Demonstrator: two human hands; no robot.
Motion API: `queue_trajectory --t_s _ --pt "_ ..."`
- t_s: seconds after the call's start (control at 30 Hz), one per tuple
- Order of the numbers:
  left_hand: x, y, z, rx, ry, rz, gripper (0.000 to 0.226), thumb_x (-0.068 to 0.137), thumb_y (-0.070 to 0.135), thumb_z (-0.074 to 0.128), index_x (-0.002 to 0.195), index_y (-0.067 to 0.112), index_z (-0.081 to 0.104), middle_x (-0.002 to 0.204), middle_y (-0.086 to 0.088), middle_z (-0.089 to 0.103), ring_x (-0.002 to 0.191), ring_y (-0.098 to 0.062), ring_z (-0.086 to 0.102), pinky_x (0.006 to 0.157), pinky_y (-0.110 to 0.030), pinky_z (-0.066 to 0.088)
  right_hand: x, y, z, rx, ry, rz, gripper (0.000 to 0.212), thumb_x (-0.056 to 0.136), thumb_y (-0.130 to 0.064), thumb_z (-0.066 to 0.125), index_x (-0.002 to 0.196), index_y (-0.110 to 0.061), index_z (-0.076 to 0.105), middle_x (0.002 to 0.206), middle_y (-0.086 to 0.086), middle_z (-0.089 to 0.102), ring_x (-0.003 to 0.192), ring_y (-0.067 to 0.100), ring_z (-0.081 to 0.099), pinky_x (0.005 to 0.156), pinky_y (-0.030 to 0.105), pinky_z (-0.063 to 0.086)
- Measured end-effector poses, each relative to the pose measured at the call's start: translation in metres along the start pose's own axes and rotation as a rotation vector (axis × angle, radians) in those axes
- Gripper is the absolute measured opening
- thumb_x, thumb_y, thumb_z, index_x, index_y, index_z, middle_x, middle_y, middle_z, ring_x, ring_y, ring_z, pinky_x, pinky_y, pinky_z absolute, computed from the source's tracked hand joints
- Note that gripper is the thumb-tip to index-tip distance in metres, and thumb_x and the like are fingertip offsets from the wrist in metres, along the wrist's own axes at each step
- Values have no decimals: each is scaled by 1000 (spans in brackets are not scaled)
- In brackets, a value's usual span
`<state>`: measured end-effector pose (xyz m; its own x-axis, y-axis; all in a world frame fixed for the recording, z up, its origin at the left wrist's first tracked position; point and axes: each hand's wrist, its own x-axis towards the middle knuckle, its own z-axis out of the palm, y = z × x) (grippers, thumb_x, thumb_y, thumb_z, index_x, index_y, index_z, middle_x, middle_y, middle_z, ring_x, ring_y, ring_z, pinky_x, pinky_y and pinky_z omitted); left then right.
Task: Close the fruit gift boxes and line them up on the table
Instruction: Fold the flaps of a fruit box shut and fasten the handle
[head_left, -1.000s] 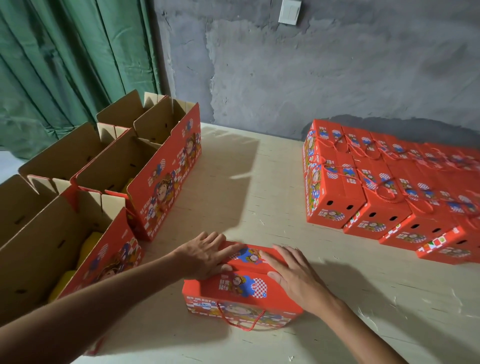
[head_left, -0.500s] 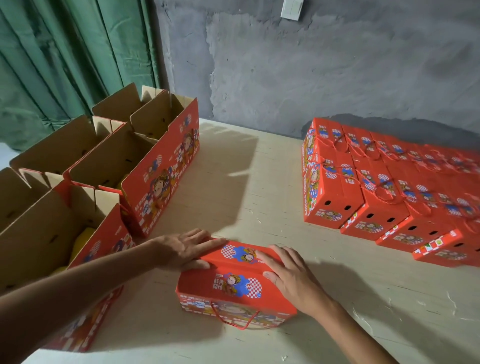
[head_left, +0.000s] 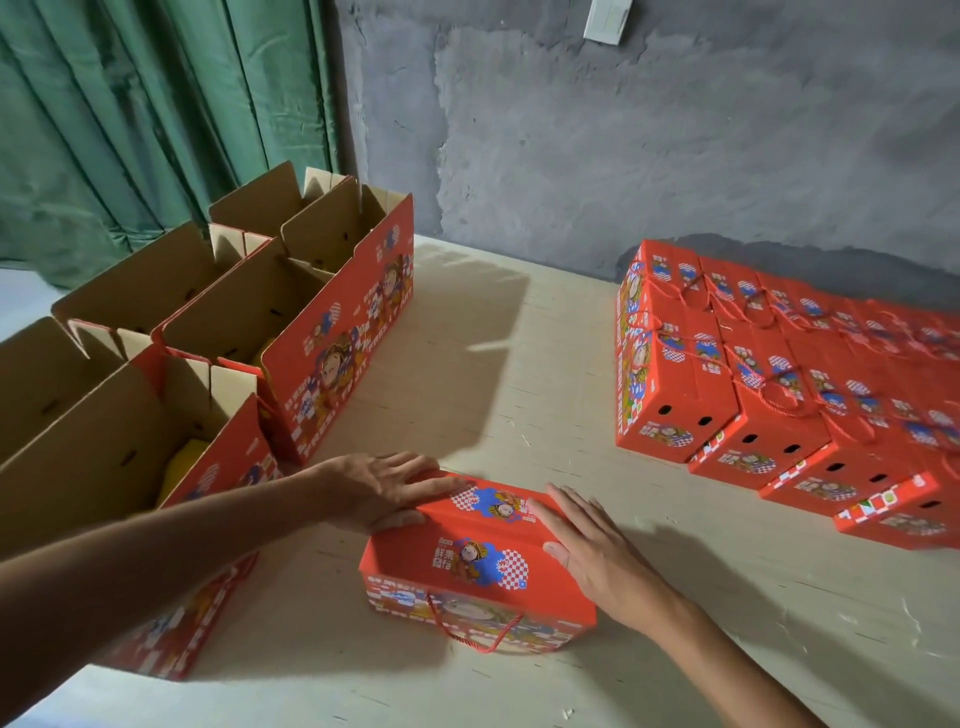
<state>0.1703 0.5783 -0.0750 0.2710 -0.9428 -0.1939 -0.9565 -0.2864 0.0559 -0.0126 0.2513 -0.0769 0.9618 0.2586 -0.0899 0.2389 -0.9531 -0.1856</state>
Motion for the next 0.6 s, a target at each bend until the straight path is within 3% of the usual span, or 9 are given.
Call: queue_trajectory --t_s 0.1,0.2,0.33,0.43,0.53,0.6 --pt "1 -3 -3 14 -10 17 65 106 59 14 159 33 -14 158 -13 28 139 -28 39 115 -40 38 -3 1 2 35 14 -9 59 111 -41 32 164 -36 5 172 -8 -5 157 6 -9 129 36 3" --pt "3 -6 -1 39 -29 19 67 106 57 15 160 30 -16 156 -15 28 138 -28 38 113 -40 39 -4 -1 5 65 107 -22 57 110 -37 41 163 -30 21 171 -5 10 157 9 6 129 37 11" --pt "2 -5 2 56 -52 19 64 103 62 3 157 41 -24 155 -21 27 134 -35 41 108 -50 46 -3 -1 3 151 231 -52 52 104 -27 59 154 -23 46 163 0 36 152 15 31 125 38 27" --pt "-1 -4 7 -12 -73 -11 57 103 61 3 155 53 -16 158 -20 21 137 -37 36 107 -55 47 -4 -1 0 268 284 -29 47 99 -26 66 146 -25 57 156 -2 47 147 12 40 121 34 35" --pt "-9 3 15 -99 8 -56 52 104 63 2 154 60 -7 162 -18 17 144 -35 28 115 -53 41 -6 -6 7 279 423 -5 43 88 -17 80 130 -14 71 142 2 62 136 17 56 108 44 50" --pt "-15 11 18 -156 59 -92 51 105 62 10 155 61 0 166 -19 15 151 -37 22 118 -53 39 -7 -10 12 278 473 8 43 84 -11 83 126 -10 73 138 4 65 132 21 59 105 48 52"
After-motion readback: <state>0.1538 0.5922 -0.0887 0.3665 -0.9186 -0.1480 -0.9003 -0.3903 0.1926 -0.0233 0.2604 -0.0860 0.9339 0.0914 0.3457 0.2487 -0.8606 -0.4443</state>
